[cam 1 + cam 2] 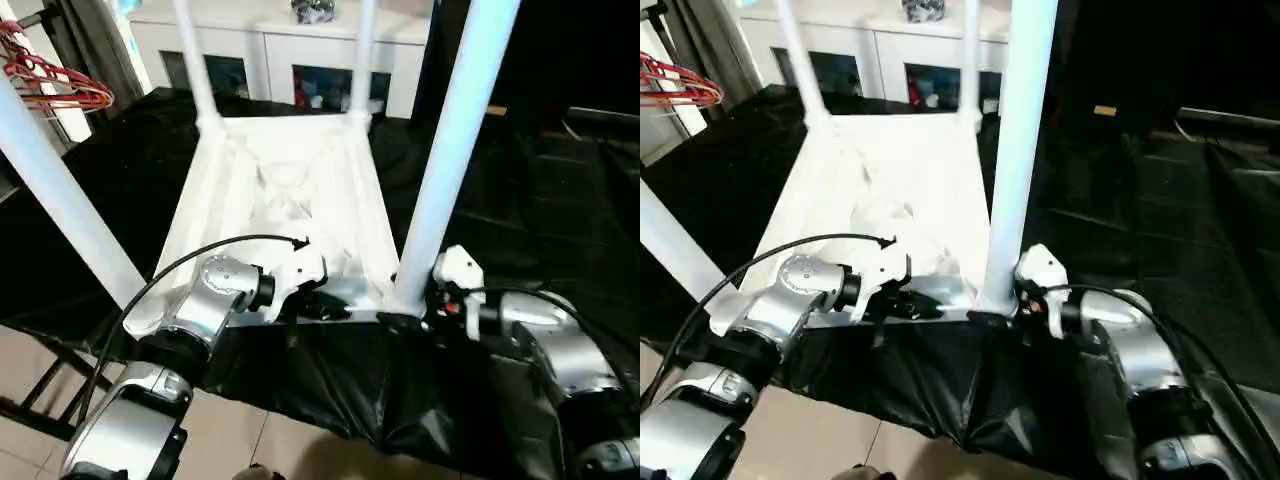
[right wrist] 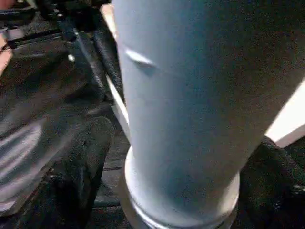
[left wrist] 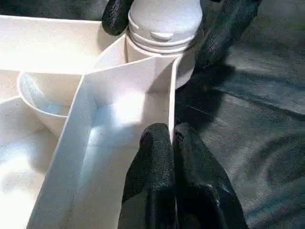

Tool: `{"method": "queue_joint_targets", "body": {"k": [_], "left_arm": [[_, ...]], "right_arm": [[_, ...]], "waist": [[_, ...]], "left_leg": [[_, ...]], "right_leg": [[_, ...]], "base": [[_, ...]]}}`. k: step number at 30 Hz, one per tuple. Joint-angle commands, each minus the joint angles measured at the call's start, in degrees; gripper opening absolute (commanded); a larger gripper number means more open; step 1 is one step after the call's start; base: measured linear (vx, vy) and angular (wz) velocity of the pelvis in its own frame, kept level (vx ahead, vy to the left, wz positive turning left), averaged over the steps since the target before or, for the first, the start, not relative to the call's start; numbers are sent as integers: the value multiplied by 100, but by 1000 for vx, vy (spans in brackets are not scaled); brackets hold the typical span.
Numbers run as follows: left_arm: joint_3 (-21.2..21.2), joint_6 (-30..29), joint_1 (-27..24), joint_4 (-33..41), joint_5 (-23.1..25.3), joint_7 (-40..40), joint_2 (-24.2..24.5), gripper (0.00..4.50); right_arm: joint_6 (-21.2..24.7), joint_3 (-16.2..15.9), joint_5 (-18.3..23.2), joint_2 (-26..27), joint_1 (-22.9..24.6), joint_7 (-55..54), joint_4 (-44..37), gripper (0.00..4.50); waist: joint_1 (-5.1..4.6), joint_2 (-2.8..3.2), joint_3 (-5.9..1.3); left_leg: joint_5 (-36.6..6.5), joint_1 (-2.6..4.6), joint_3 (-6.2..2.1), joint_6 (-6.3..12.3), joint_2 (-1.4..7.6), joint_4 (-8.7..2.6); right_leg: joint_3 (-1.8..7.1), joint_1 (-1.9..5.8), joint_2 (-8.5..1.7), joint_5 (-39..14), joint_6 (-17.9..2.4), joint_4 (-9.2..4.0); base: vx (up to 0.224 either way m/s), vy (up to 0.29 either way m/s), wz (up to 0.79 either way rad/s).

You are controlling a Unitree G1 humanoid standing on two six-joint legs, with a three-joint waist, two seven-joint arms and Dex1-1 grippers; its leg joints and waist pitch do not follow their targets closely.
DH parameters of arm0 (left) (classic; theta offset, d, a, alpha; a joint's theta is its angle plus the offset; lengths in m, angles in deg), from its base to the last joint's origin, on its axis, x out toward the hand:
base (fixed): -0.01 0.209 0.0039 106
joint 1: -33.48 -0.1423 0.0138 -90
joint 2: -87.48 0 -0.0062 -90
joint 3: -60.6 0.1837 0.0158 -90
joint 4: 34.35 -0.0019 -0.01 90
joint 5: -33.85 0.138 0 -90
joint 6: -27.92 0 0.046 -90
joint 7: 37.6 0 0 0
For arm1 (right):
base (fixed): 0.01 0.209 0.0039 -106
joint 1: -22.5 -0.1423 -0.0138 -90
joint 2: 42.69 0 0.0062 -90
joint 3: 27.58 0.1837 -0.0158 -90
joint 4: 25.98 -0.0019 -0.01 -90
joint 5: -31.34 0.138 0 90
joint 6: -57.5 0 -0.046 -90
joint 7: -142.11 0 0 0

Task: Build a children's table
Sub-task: Rotate leg to tighten

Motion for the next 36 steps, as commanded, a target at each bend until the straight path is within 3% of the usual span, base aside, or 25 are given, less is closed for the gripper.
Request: {"method": "queue_joint_targets", "body": {"k": [1,8,19,20,22,23,26,29,31,34,36], "left_arm": [[-14,27,13,255,-231,-12,-66,0],[20,-13,-31,314,-261,-153,-34,0],[0,11,-43,287,-155,118,-116,0],[-48,-8,20,161,-67,502,-231,0],[-62,-15,43,122,-43,624,-276,0],[-95,-63,119,18,52,1025,-398,0],[-114,-211,248,-109,258,1761,-598,0],[-214,-502,354,-103,276,2377,-898,0],[-221,-619,359,-48,245,2505,-1063,0],[-101,-564,318,-15,240,2464,-1247,0],[-45,-467,312,-39,258,2412,-1274,0]], "right_arm": [[81,-333,92,69,88,413,-210,347],[146,-402,176,-1,134,537,-294,283],[331,-246,162,235,150,100,-164,269],[408,-100,8,495,20,-611,138,269],[424,-65,-65,587,-17,-874,224,269],[433,6,-284,806,-121,-1574,458,268],[468,107,-528,1146,-258,-2539,779,268],[529,232,-627,1549,-413,-3389,1022,267],[527,277,-656,1785,-495,-3765,1132,267],[117,187,-659,2052,-548,-3721,1227,267],[127,177,-562,2084,-576,-3522,1236,337]], "waist": [[11,-106,-368],[40,-111,-375],[42,-112,-378],[27,-110,-367],[-31,-107,-341],[-79,-127,-335],[-189,-109,-308],[-260,-111,-296],[-276,-137,-312],[-261,-121,-322],[-262,-126,-320]], "left_leg": [[-1108,113,-176,540,395,-338],[-1049,110,-176,528,389,-332],[-1020,110,-175,525,382,-324],[-1085,120,-173,478,378,-329],[-1303,120,-202,327,367,-366],[-1416,133,-212,232,371,-383],[-1777,176,-240,63,354,-404],[-1874,201,-236,36,348,-408],[-1806,179,-239,77,337,-406],[-1712,177,-223,154,341,-399],[-1653,169,-211,215,338,-399]], "right_leg": [[291,260,-557,-1462,-1107,-471],[285,268,-555,-1386,-1127,-459],[282,265,-546,-1401,-1108,-456],[282,246,-551,-1542,-1087,-474],[265,247,-562,-1927,-1025,-515],[271,234,-553,-2095,-974,-527],[271,208,-572,-2588,-858,-592],[286,178,-566,-2658,-845,-623],[280,213,-578,-2626,-810,-628],[304,200,-578,-2356,-839,-612],[311,220,-566,-2151,-900,-591]], "base": [[0,0,0],[0,0,0],[0,0,0],[0,0,0],[0,0,0],[0,0,0],[0,0,0],[0,0,0],[0,0,0],[0,0,0],[0,0,0]]}}
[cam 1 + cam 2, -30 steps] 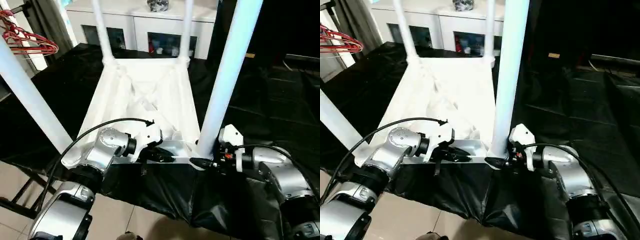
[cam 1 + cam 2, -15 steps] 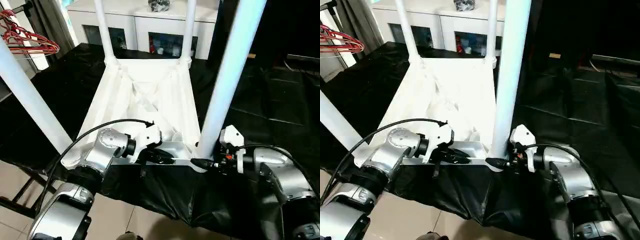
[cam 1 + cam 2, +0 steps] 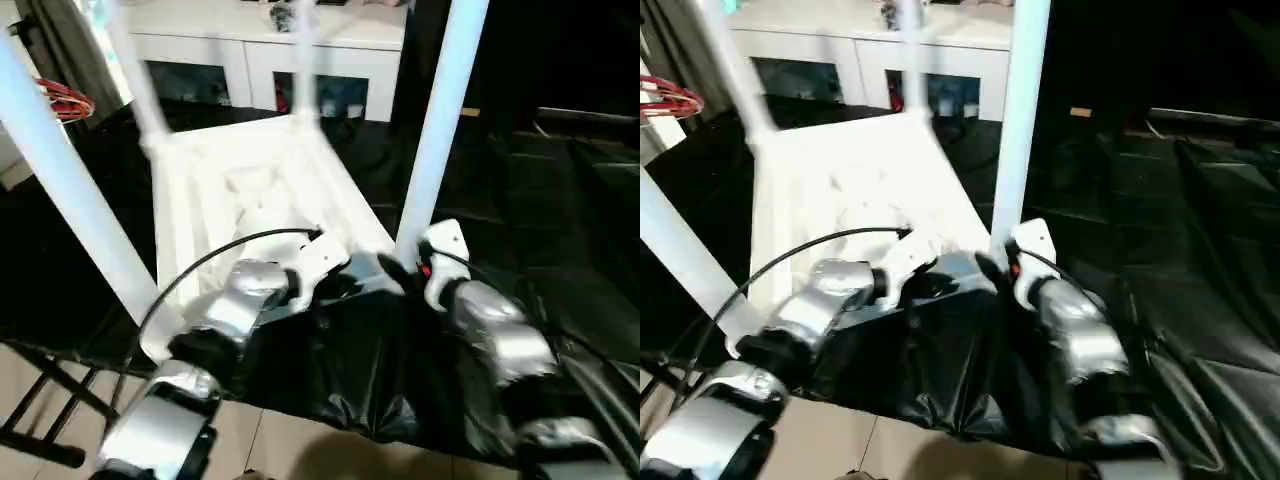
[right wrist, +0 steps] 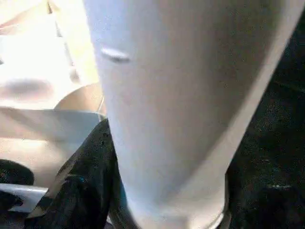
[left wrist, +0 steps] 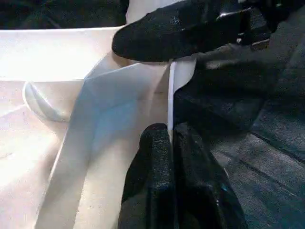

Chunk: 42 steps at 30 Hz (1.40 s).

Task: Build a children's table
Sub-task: Rotate leg to tighten

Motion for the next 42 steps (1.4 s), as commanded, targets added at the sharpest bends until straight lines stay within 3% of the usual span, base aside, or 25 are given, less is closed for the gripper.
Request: {"method": "queue_joint_targets", "body": {"k": [1,4,8,16,19,23,28,29,30,34,42], "left_arm": [[133,252,138,147,-145,96,-475,0],[174,280,99,201,-145,-5,-432,0],[257,442,-61,411,-223,-516,-197,0],[218,631,-150,504,-365,-1143,176,0],[173,667,-181,537,-506,-1469,282,0],[169,690,-193,513,-585,-1869,466,0],[162,722,-142,395,-629,-2170,609,0],[164,720,-139,390,-633,-2207,624,0],[163,720,-134,383,-640,-2278,645,0],[164,685,-122,387,-673,-2458,710,0],[165,667,-123,377,-653,-2569,732,0]], "right_arm": [[105,-567,4,447,45,522,129,337],[227,-504,140,414,54,674,57,367],[53,-524,-5,59,50,864,103,401],[-368,-657,174,-583,264,2206,-281,401],[-479,-726,290,-800,392,2804,-476,401],[-242,-912,562,-1144,601,3710,-893,401],[-71,-1050,674,-1459,741,4328,-1129,401],[-68,-1059,671,-1483,750,4372,-1134,401],[-50,-1065,669,-1522,766,4453,-1152,377],[140,-1108,749,-1653,822,4694,-1276,354],[246,-1139,780,-1700,825,4796,-1321,282]], "waist": [[2,-116,-309],[4,-114,-299],[10,-101,-308],[64,-119,-327],[141,-127,-341],[216,-119,-343],[246,-124,-341],[258,-102,-344],[256,-109,-346],[282,-97,-371],[312,-103,-372]], "left_leg": [[-1641,107,-210,234,340,-423],[-1673,119,-209,259,339,-427],[-1706,125,-227,231,364,-442],[-1376,99,-183,400,371,-412],[-1237,83,-172,484,376,-394],[-1153,75,-169,575,389,-390],[-1220,84,-176,522,393,-396],[-1211,84,-178,517,393,-392],[-1192,73,-178,516,396,-392],[-1008,59,-178,571,401,-370],[-998,61,-175,564,397,-357]], "right_leg": [[300,176,-560,-2123,-929,-556],[297,182,-563,-2254,-920,-571],[298,185,-567,-2268,-911,-565],[299,219,-552,-1688,-1105,-501],[297,238,-559,-1600,-1091,-479],[283,236,-544,-1533,-1083,-461],[278,225,-550,-1709,-1062,-481],[282,224,-558,-1712,-1060,-483],[282,223,-557,-1675,-1065,-480],[278,220,-549,-1305,-1153,-431],[269,226,-553,-1293,-1175,-427]], "base": [[0,0,0],[0,0,0],[0,0,0],[0,0,0],[0,0,0],[0,0,0],[0,0,0],[0,0,0],[0,0,0],[0,0,0],[0,0,0]]}}
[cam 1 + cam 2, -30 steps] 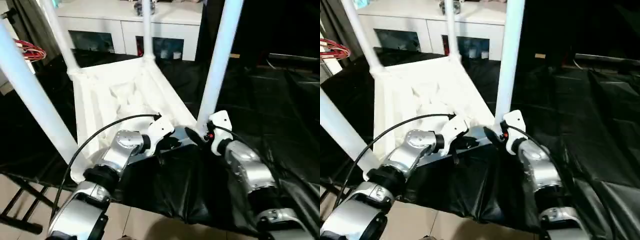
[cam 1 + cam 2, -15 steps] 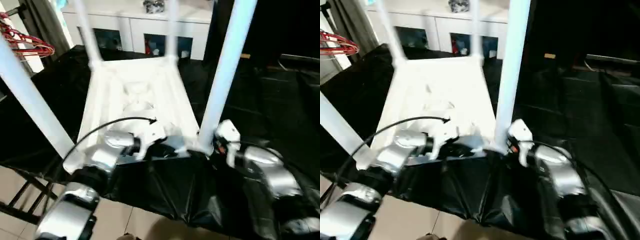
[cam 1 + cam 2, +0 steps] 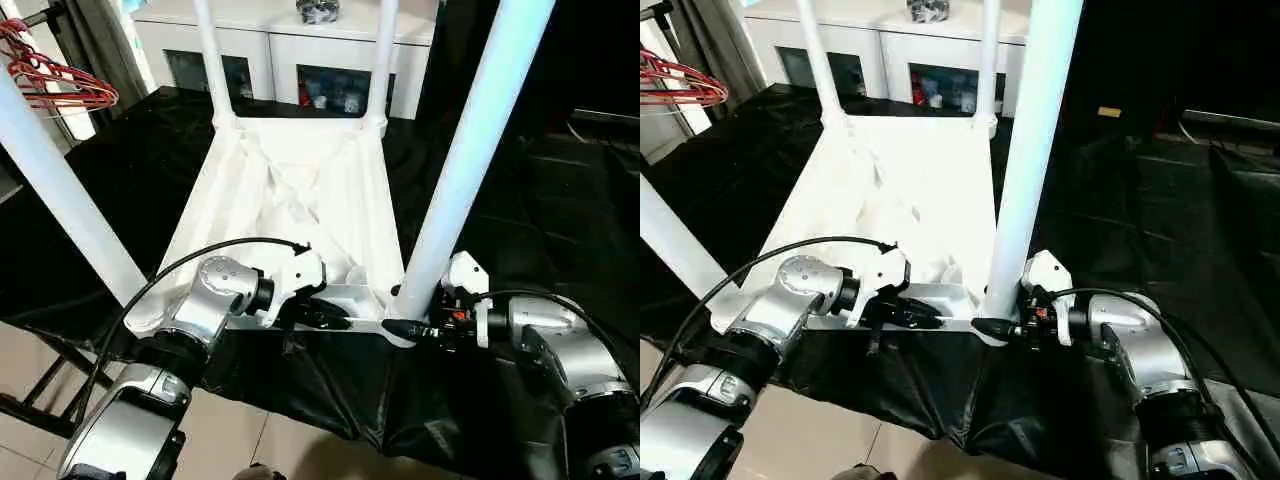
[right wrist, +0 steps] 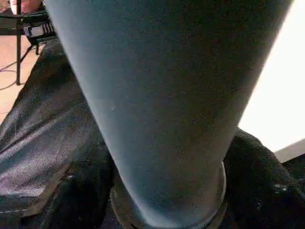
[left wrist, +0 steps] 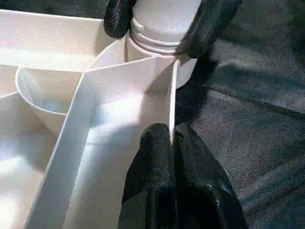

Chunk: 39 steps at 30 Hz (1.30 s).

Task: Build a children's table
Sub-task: Rotate leg to tighten

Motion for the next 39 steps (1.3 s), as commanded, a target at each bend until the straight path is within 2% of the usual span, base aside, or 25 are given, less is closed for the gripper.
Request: {"method": "queue_joint_targets", "body": {"k": [1,8,12,13,14,15,16,18,20,21,22,23,24,25,26,29,30,32,33,36,38,39], "left_arm": [[-40,31,100,101,-239,54,-81,0],[-46,12,81,126,-231,31,-74,0],[-114,16,94,85,-173,391,-168,0],[-127,12,102,72,-165,450,-188,0],[-184,-10,174,-37,-73,917,-324,0],[-195,-14,189,-59,-54,1011,-352,0],[-223,-62,282,-201,77,1549,-522,0],[-225,-82,314,-249,124,1722,-576,0],[-273,-201,415,-371,192,2218,-763,0],[-287,-266,467,-424,211,2408,-859,0],[-287,-266,467,-424,211,2408,-859,0],[-292,-323,509,-462,223,2567,-947,0],[-313,-417,584,-514,245,2915,-1140,0],[-314,-422,590,-521,248,2947,-1156,0],[-288,-408,613,-539,281,3086,-1258,0],[-225,-300,615,-545,328,3082,-1325,0],[-214,-254,598,-524,318,3023,-1319,0],[-204,-219,591,-520,306,2991,-1316,0],[-187,-187,560,-476,276,2876,-1286,0],[-168,-72,489,-387,209,2607,-1223,0],[-156,11,427,-311,162,2362,-1112,0],[-152,17,400,-269,123,2220,-1058,0]], "right_arm": [[111,-391,69,95,131,379,-140,278],[146,-386,84,88,150,411,-151,265],[104,-229,45,333,101,-98,27,264],[132,-202,32,379,80,-207,60,264],[-60,-64,-125,634,-49,-867,328,264],[-100,-37,-157,685,-74,-999,382,264],[-18,80,-327,1011,-234,-1826,647,264],[31,97,-392,1106,-283,-2085,722,264],[38,113,-569,1351,-385,-2684,906,264],[40,145,-633,1488,-453,-3015,1032,264],[40,145,-633,1488,-453,-3015,1032,264],[30,180,-679,1619,-516,-3318,1152,264],[41,251,-818,1886,-662,-4077,1395,264],[36,262,-836,1912,-678,-4145,1424,264],[-90,300,-913,2073,-771,-4423,1606,264],[-250,345,-836,2223,-860,-4369,1754,264],[-265,367,-771,2237,-870,-4299,1747,299],[-285,383,-727,2250,-883,-4272,1755,299],[-264,372,-653,2243,-860,-4116,1672,336],[-363,325,-670,2209,-838,-4020,1579,349],[-555,307,-712,2085,-855,-3912,1601,379],[-608,303,-700,2013,-857,-3799,1588,379]], "waist": [[-2,-105,-376],[-1,-104,-383],[-4,-105,-382],[-10,-101,-376],[-27,-113,-368],[-44,-98,-364],[-93,-108,-341],[-186,-110,-328],[-241,-101,-307],[-247,-127,-312],[-254,-120,-313],[-256,-116,-313],[-276,-110,-320],[-296,-105,-318],[-319,-96,-333],[-296,-96,-355],[-289,-88,-361],[-279,-95,-361],[-278,-94,-357],[-280,-88,-352],[-286,-84,-363],[-284,-74,-368]], "left_leg": [[-991,107,-175,556,392,-322],[-953,104,-178,554,392,-316],[-960,105,-176,554,391,-315],[-989,107,-176,531,390,-319],[-1047,109,-175,477,387,-324],[-1120,115,-180,424,383,-328],[-1282,113,-205,307,366,-356],[-1501,121,-230,180,354,-379],[-1743,179,-224,126,348,-380],[-1752,184,-215,127,334,-366],[-1722,177,-219,137,333,-370],[-1691,165,-227,141,334,-377],[-1627,155,-224,136,344,-381],[-1630,163,-225,109,347,-389],[-1617,153,-225,102,336,-384],[-1457,142,-201,248,324,-357],[-1334,126,-196,312,327,-354],[-1251,118,-185,384,324,-344],[-1257,120,-184,391,324,-344],[-1313,117,-196,397,337,-357],[-1319,122,-197,369,346,-361],[-1317,120,-196,375,349,-359]], "right_leg": [[279,266,-556,-1306,-1154,-433],[276,272,-553,-1232,-1165,-419],[275,268,-554,-1222,-1186,-416],[275,263,-555,-1296,-1170,-427],[275,246,-558,-1454,-1138,-447],[272,233,-567,-1567,-1130,-454],[257,244,-568,-1891,-1057,-486],[246,250,-563,-2232,-964,-523],[260,197,-561,-2550,-872,-592],[273,194,-570,-2626,-841,-601],[277,194,-574,-2621,-836,-600],[273,211,-573,-2601,-823,-596],[283,197,-565,-2463,-837,-583],[285,183,-553,-2402,-864,-572],[285,203,-560,-2258,-917,-559],[301,226,-563,-1890,-972,-537],[302,244,-556,-1673,-1014,-509],[299,251,-560,-1552,-1048,-505],[295,248,-556,-1583,-1050,-507],[286,252,-560,-1747,-1017,-519],[289,247,-554,-1690,-1036,-506],[292,248,-559,-1614,-1063,-498]], "base": [[0,0,0],[0,0,0],[0,0,0],[0,0,0],[0,0,0],[0,0,0],[0,0,0],[0,0,0],[0,0,0],[0,0,0],[0,0,0],[0,0,0],[0,0,0],[0,0,0],[0,0,0],[0,0,0],[0,0,0],[0,0,0],[0,0,0],[0,0,0],[0,0,0],[0,0,0]]}}
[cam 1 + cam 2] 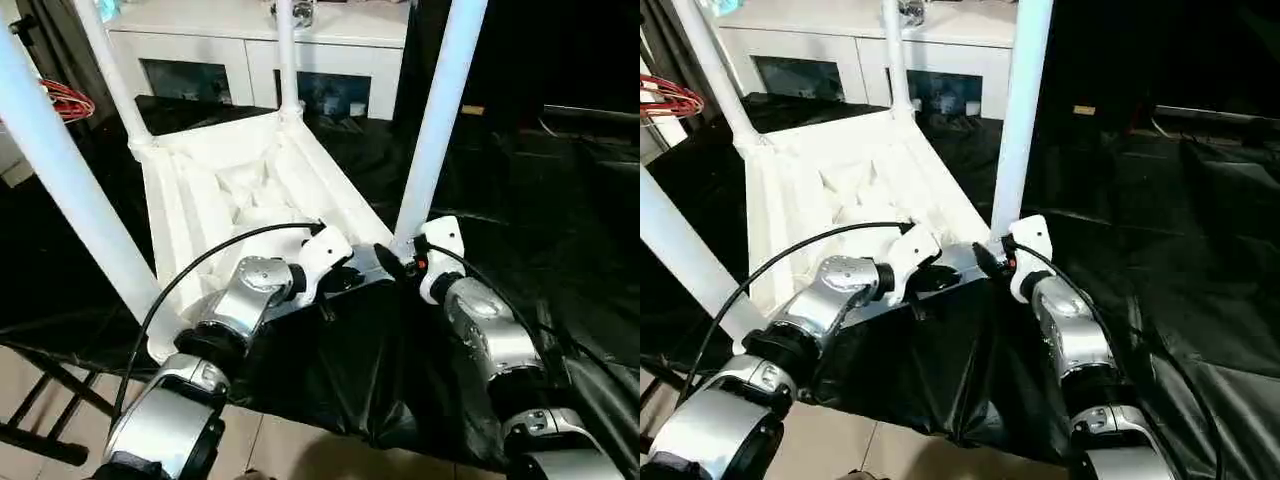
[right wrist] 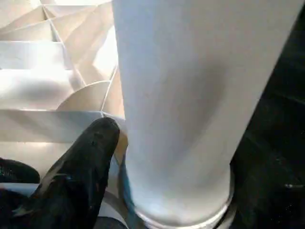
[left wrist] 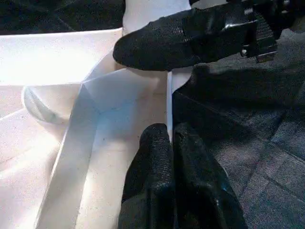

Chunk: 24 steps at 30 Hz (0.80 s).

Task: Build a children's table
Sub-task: Rotate leg to tighten

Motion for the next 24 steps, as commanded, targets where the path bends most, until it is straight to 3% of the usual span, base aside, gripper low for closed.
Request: {"method": "queue_joint_targets", "body": {"k": [1,6,13,17,24], "left_arm": [[122,393,-15,345,-350,-541,-164,0],[144,582,-79,432,-483,-1143,82,0],[171,629,-108,475,-526,-1632,321,0],[173,658,-127,483,-576,-1974,504,0],[179,600,-174,543,-612,-2307,654,0]], "right_arm": [[-93,-537,53,108,39,676,-11,379],[-376,-635,116,-329,95,1539,-142,379],[-133,-704,466,-771,376,2818,-645,379],[27,-966,658,-1244,697,3828,-1079,379],[349,-1063,863,-1538,935,4449,-1532,355]], "waist": [[15,-96,-360],[77,-85,-360],[212,-78,-377],[272,-84,-363],[307,-98,-360]], "left_leg": [[-1294,101,-197,385,354,-374],[-1153,90,-163,535,355,-339],[-978,80,-161,681,392,-323],[-1066,93,-167,640,400,-334],[-1132,96,-179,558,404,-347]], "right_leg": [[292,255,-557,-1564,-1069,-484],[285,265,-541,-1284,-1186,-452],[280,270,-542,-1061,-1200,-403],[272,257,-536,-1292,-1137,-437],[275,240,-555,-1590,-1066,-457]], "base": [[0,0,0],[0,0,0],[0,0,0],[0,0,0],[0,0,0]]}}
